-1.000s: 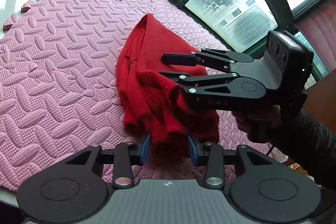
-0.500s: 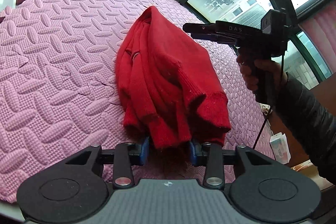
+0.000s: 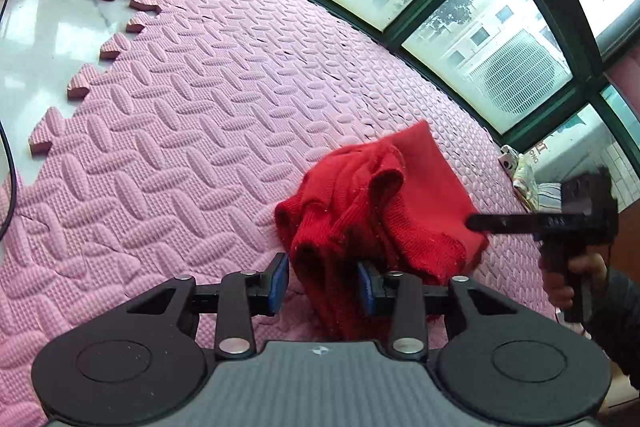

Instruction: Fold clothes

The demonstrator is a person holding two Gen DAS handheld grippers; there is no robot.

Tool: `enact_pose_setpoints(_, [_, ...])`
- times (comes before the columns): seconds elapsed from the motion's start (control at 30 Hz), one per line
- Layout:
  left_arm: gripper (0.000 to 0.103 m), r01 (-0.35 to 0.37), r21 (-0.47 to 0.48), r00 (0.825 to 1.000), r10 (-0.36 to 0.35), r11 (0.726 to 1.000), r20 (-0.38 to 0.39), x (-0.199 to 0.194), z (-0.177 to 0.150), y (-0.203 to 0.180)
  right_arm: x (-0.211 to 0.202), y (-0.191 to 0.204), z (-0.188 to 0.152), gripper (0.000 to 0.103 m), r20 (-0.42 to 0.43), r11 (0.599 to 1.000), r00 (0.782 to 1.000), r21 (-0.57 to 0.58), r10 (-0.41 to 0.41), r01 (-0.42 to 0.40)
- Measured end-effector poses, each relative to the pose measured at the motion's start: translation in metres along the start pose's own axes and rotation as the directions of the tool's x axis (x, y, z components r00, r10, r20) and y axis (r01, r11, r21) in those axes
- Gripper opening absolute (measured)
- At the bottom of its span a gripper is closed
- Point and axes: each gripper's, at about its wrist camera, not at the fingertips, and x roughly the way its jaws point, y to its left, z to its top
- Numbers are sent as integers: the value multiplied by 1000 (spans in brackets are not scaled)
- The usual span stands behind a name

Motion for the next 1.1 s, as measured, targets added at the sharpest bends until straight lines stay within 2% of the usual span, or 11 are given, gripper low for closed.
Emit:
enact_pose_setpoints(0.1, [39, -43, 5, 999, 43, 999, 26, -5, 12, 9, -11, 12, -29, 70, 25, 1000, 999, -2, -24, 24])
enact_pose_setpoints(0.17, [39, -56, 0, 997, 56, 998, 55, -15, 16, 12, -24, 22, -39, 70, 80, 998, 995, -20, -64, 66])
enact_pose_setpoints(0.3, [39, -77, 10, 987, 75, 997, 143, -40, 25, 2, -52, 49, -47, 70, 220, 977, 962, -100, -161, 186])
enact_pose_setpoints(0.37, [38, -64, 26, 981, 58, 998, 184, -54, 27, -9, -54, 64, -48, 70, 262, 958, 945, -158, -193, 240])
enact_pose_setpoints(0.43, [38, -14, 66, 979, 0, 998, 204, -60, 26, -29, -50, 80, -48, 70, 291, 932, 931, -218, -221, 289])
enact_pose_setpoints(0.53, [38, 76, 140, 976, -102, 987, 193, -52, 26, -61, -37, 91, -50, 63, 295, 916, 925, -248, -237, 314])
enact_pose_setpoints(0.6, [38, 104, 161, 977, -131, 981, 168, -37, 27, -74, -28, 95, -55, 60, 306, 905, 918, -261, -252, 336])
enact_pose_setpoints(0.67, [37, 104, 162, 982, -127, 981, 137, -16, 30, -79, -22, 99, -62, 60, 324, 889, 907, -281, -268, 363])
enact_pose_setpoints(0.8, [34, 51, 138, 993, -65, 989, 103, 12, 32, -68, -10, 103, -79, 60, 333, 858, 896, -320, -295, 401])
enact_pose_setpoints(0.97, [17, 51, 90, 994, -60, 995, 92, 19, 27, -42, 6, 102, -97, 60, 361, 829, 875, -339, -322, 445])
enact_pose_setpoints(1.1, [15, 70, 69, 993, -76, 995, 93, 15, 27, -36, -6, 109, -88, 59, 334, 832, 891, -362, -307, 422])
